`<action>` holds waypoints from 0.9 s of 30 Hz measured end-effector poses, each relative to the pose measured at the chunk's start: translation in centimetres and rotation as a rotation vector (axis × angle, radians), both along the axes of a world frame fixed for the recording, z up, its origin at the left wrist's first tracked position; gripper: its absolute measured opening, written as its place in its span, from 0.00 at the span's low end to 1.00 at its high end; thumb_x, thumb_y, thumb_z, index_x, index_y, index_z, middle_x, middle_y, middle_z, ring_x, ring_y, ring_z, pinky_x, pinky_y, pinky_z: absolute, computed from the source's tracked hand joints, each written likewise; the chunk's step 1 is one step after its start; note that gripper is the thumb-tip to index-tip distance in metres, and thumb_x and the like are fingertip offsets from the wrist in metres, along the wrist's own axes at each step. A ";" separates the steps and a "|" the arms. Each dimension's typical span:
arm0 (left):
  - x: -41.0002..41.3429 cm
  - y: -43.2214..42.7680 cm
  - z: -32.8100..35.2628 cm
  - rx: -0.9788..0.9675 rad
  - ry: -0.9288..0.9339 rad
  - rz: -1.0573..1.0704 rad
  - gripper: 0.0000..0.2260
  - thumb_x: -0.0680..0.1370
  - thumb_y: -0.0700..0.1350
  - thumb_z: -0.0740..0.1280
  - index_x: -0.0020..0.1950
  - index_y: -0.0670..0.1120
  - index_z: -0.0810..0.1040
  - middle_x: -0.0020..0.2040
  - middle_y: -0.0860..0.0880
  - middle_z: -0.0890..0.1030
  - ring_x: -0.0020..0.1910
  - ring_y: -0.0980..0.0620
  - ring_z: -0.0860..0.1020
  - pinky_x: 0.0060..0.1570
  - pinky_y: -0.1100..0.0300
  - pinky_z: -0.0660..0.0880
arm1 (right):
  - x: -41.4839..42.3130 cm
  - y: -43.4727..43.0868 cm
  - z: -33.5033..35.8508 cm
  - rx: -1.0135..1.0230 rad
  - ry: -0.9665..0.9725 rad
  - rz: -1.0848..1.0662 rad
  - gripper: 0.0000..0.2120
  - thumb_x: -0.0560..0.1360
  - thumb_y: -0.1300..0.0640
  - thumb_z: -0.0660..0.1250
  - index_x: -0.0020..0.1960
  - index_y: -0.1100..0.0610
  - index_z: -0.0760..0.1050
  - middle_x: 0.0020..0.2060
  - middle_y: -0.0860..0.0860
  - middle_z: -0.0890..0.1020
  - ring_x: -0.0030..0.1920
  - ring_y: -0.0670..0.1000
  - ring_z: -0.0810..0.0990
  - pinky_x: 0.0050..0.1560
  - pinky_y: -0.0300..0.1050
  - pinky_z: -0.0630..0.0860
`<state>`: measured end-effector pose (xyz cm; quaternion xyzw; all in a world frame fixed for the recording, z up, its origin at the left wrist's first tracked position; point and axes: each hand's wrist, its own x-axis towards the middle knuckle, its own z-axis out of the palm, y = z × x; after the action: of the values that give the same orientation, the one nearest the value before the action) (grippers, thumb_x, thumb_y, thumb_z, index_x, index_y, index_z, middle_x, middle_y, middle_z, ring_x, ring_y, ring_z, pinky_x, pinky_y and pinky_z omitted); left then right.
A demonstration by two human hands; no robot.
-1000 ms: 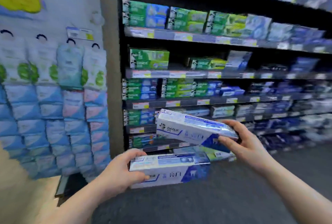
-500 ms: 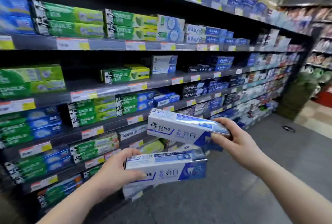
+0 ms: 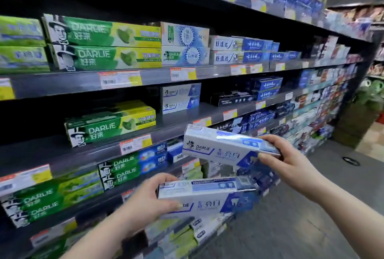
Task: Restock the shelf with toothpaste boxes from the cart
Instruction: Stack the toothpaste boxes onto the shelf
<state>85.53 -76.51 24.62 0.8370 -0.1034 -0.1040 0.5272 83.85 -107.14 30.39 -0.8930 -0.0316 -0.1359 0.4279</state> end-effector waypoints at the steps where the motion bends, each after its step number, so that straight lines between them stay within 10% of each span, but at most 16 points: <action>1: 1.2 -0.5 0.0 -0.010 0.002 0.023 0.20 0.61 0.39 0.77 0.49 0.51 0.76 0.41 0.54 0.81 0.34 0.65 0.78 0.35 0.74 0.72 | 1.9 -0.5 0.2 -0.012 -0.001 0.015 0.14 0.74 0.55 0.66 0.56 0.42 0.68 0.58 0.52 0.75 0.50 0.46 0.78 0.48 0.35 0.74; 5: 5.7 -2.7 0.4 0.005 -0.039 0.133 0.20 0.68 0.32 0.73 0.46 0.56 0.73 0.43 0.59 0.77 0.32 0.74 0.75 0.32 0.79 0.69 | 10.4 -2.7 0.8 -0.031 -0.004 0.109 0.17 0.76 0.54 0.63 0.63 0.49 0.67 0.59 0.50 0.73 0.45 0.36 0.76 0.38 0.26 0.71; 10: 10.2 -6.3 0.8 0.019 -0.102 0.315 0.19 0.69 0.42 0.75 0.51 0.60 0.72 0.49 0.63 0.72 0.42 0.61 0.73 0.35 0.72 0.69 | 22.6 -5.0 1.6 0.006 0.003 0.340 0.16 0.74 0.54 0.64 0.61 0.49 0.67 0.63 0.50 0.73 0.47 0.37 0.78 0.45 0.30 0.72; 15: 14.1 -9.9 0.8 -0.013 -0.088 0.482 0.17 0.68 0.39 0.75 0.51 0.56 0.76 0.46 0.57 0.81 0.37 0.65 0.80 0.33 0.73 0.73 | 33.0 -6.0 1.2 -0.050 -0.023 0.549 0.34 0.58 0.26 0.65 0.58 0.44 0.71 0.61 0.52 0.75 0.54 0.48 0.78 0.57 0.46 0.73; 20: 16.8 -11.4 0.3 -0.110 -0.104 0.606 0.19 0.61 0.44 0.80 0.47 0.57 0.80 0.43 0.53 0.84 0.39 0.58 0.82 0.41 0.61 0.78 | 39.8 -3.9 -0.5 0.000 -0.025 0.727 0.13 0.74 0.56 0.65 0.58 0.51 0.69 0.58 0.56 0.76 0.46 0.39 0.76 0.54 0.35 0.73; 27: 18.9 -11.3 0.6 -0.015 -0.190 0.634 0.19 0.58 0.50 0.79 0.46 0.60 0.80 0.43 0.57 0.84 0.41 0.58 0.82 0.49 0.50 0.78 | 43.5 -1.6 -2.8 0.006 0.009 0.822 0.14 0.75 0.59 0.65 0.60 0.53 0.69 0.55 0.51 0.77 0.52 0.45 0.77 0.56 0.37 0.73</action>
<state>104.43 -87.82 25.25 0.8295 0.1128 0.1446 0.5275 127.32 -108.77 27.62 -0.8054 -0.3832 0.0502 0.4494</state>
